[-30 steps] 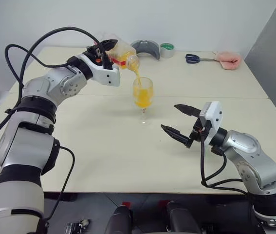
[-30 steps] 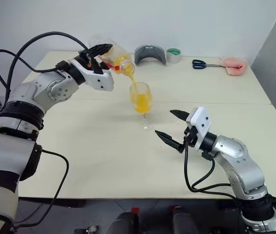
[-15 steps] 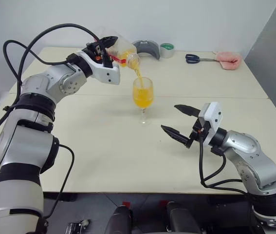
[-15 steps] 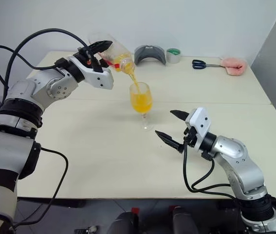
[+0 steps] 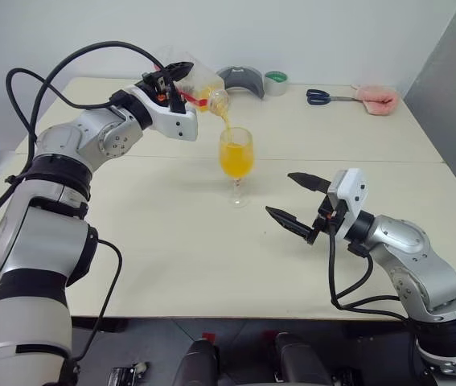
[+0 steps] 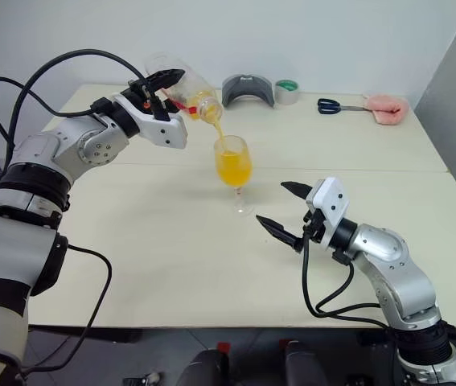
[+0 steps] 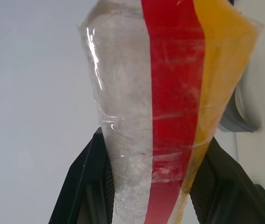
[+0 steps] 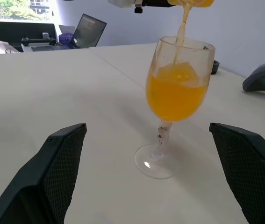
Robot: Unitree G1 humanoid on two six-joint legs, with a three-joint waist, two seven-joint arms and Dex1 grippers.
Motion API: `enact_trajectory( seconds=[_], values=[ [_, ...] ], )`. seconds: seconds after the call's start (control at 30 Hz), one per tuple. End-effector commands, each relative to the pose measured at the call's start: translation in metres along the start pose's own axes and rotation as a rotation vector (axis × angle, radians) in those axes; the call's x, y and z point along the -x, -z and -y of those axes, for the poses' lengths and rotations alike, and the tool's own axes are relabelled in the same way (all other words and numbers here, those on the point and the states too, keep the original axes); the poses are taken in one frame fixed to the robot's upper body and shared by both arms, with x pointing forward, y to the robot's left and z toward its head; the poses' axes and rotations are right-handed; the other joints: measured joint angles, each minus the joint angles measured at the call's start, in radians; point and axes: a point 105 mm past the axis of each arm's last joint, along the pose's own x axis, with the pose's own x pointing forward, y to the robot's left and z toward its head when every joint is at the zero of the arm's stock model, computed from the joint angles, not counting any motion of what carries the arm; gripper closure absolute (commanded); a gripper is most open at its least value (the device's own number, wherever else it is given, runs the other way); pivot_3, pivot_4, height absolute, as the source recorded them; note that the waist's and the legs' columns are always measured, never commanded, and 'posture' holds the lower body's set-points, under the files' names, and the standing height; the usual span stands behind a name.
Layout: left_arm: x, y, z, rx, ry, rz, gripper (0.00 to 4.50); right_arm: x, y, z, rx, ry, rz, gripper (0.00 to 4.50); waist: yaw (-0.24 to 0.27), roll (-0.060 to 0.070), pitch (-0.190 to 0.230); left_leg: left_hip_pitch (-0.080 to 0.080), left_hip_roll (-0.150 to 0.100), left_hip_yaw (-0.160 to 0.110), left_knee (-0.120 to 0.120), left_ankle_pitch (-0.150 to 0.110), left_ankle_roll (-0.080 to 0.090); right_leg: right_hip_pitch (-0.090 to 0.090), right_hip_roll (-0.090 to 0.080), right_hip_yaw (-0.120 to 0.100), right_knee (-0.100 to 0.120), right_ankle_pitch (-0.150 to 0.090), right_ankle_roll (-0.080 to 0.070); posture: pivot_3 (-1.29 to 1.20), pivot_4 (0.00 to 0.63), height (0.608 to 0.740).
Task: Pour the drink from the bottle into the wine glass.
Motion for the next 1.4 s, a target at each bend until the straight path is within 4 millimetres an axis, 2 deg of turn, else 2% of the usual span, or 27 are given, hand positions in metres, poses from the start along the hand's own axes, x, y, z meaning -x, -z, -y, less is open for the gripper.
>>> enact_trajectory(
  seconds=[0.03, 0.23, 0.47, 0.6, 0.73, 0.87, 1.07, 1.23, 1.4],
  values=[
    [-0.004, 0.0, -0.024, 0.009, -0.073, 0.008, 2.81, 0.0, -0.016, -0.005, 0.05, -0.011, 0.058, 0.0, 0.0, 0.0, 0.0, 0.0, 0.0, 0.0, 0.0, 0.0, 0.0, 0.0, 0.0, 0.0, 0.0, 0.0, 0.0, 0.0, 0.15, 0.74],
    [-0.005, -0.002, -0.02, 0.085, -0.074, 0.0, 2.81, -0.002, -0.017, -0.005, 0.051, -0.009, 0.066, 0.0, 0.0, 0.0, 0.0, 0.0, 0.0, 0.0, 0.0, 0.0, 0.0, 0.0, 0.0, 0.0, 0.001, 0.0, 0.0, 0.0, 0.15, 0.74],
    [-0.006, -0.002, -0.01, 0.292, -0.064, -0.028, 2.81, -0.005, -0.019, -0.006, 0.053, -0.006, 0.077, 0.0, -0.002, 0.0, 0.0, 0.001, 0.0, 0.001, 0.001, 0.0, 0.0, 0.0, 0.0, 0.001, 0.003, 0.0, 0.0, 0.0, 0.15, 0.74],
    [-0.005, 0.001, -0.008, 0.484, -0.085, -0.064, 2.81, -0.006, -0.019, -0.007, 0.053, -0.007, 0.082, 0.0, -0.002, 0.0, 0.0, 0.0, 0.0, 0.001, 0.002, 0.0, 0.0, -0.001, 0.0, 0.001, 0.004, 0.0, 0.0, 0.0, 0.15, 0.74],
    [-0.001, 0.007, -0.002, 0.863, -0.133, -0.131, 2.81, -0.009, -0.019, -0.007, 0.048, -0.009, 0.075, 0.0, -0.004, 0.0, 0.0, 0.0, 0.0, 0.001, 0.003, 0.0, 0.0, -0.002, 0.0, 0.001, 0.005, 0.0, 0.0, 0.0, 0.15, 0.74],
    [0.016, 0.014, 0.011, 1.138, -0.171, -0.213, 2.81, -0.012, -0.019, -0.013, 0.041, -0.036, 0.062, 0.0, -0.019, 0.0, 0.0, 0.0, 0.0, 0.001, 0.003, 0.0, 0.0, -0.003, 0.0, 0.002, 0.007, 0.0, 0.0, 0.0, 0.15, 0.74],
    [0.057, 0.023, 0.047, 1.467, -0.199, -0.367, 2.81, -0.022, -0.021, -0.02, 0.029, -0.076, 0.043, 0.0, -0.034, 0.0, 0.0, 0.0, 0.001, -0.001, 0.006, 0.0, 0.0, -0.006, 0.0, 0.004, 0.013, 0.0, -0.001, 0.0, 0.15, 0.74],
    [0.091, 0.025, 0.076, 1.629, -0.201, -0.505, 2.81, -0.03, -0.026, -0.032, 0.023, -0.154, 0.036, 0.0, -0.028, 0.0, 0.0, -0.001, 0.001, -0.002, 0.011, 0.0, 0.0, -0.005, 0.0, 0.004, 0.013, 0.0, -0.001, 0.0, 0.15, 0.74],
    [0.117, 0.025, 0.096, 1.686, -0.196, -0.565, 2.81, -0.033, -0.027, -0.038, 0.03, -0.21, 0.033, 0.0, -0.02, 0.0, 0.0, -0.002, 0.001, -0.002, 0.011, 0.0, 0.0, -0.005, -0.001, 0.004, 0.013, 0.0, -0.001, 0.0, 0.15, 0.74]
  ],
)
